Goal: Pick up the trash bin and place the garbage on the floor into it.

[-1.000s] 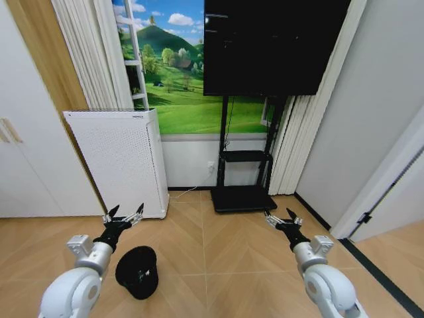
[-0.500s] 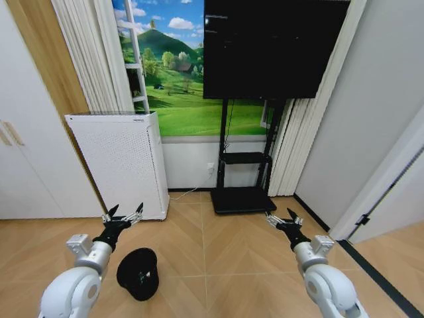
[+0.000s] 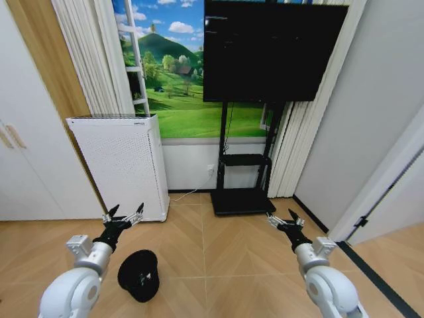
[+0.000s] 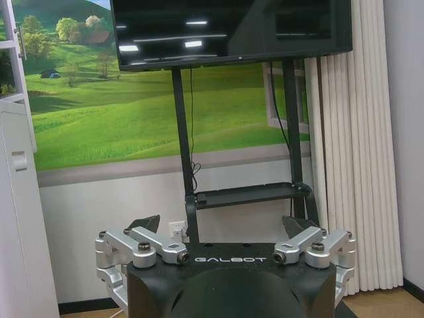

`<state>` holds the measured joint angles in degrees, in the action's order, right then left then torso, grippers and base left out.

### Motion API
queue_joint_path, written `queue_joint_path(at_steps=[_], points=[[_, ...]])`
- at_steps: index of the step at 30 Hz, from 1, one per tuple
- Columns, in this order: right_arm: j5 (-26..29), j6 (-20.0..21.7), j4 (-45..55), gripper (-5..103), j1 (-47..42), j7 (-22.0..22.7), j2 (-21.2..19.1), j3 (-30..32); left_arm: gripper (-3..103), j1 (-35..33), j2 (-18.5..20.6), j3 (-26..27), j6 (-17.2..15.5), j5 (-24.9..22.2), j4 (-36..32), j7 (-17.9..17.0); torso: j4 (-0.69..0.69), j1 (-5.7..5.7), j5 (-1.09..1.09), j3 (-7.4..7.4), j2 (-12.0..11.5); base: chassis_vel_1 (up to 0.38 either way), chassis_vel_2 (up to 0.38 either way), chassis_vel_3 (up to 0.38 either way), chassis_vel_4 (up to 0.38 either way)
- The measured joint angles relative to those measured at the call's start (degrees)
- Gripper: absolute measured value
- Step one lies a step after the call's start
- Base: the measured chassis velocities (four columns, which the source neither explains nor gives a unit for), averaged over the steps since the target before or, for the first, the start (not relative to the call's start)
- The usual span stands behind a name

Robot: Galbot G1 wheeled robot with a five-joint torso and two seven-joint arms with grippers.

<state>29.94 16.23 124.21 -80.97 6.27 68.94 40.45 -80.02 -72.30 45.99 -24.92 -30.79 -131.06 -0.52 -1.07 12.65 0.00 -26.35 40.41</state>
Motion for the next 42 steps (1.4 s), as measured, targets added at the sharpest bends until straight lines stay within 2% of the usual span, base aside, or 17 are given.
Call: queue_joint_path(at_steps=[32,34,42], points=[[0.1,0.0,0.3,100,0.1,0.0,0.2,0.1,100,0.0,0.0,0.2,0.2,0.0,0.0,0.1,0.00,3.51,0.00,-4.80,8.3,0.000,0.000,0.000,0.000],[0.1,0.1,0.3,100,0.1,0.1,0.2,0.2,100,0.0,0.1,0.1,1.5,-0.3,0.1,0.4,0.00,3.82,0.00,-5.22,9.0,0.000,0.000,0.000,0.000],[0.0,1.0,1.3,100,-0.8,0.1,0.6,0.2,100,-0.5,-0.4,-0.1,2.0,-0.3,-0.1,0.5,0.00,4.15,0.00,-5.67,9.8,0.000,0.000,0.000,0.000]])
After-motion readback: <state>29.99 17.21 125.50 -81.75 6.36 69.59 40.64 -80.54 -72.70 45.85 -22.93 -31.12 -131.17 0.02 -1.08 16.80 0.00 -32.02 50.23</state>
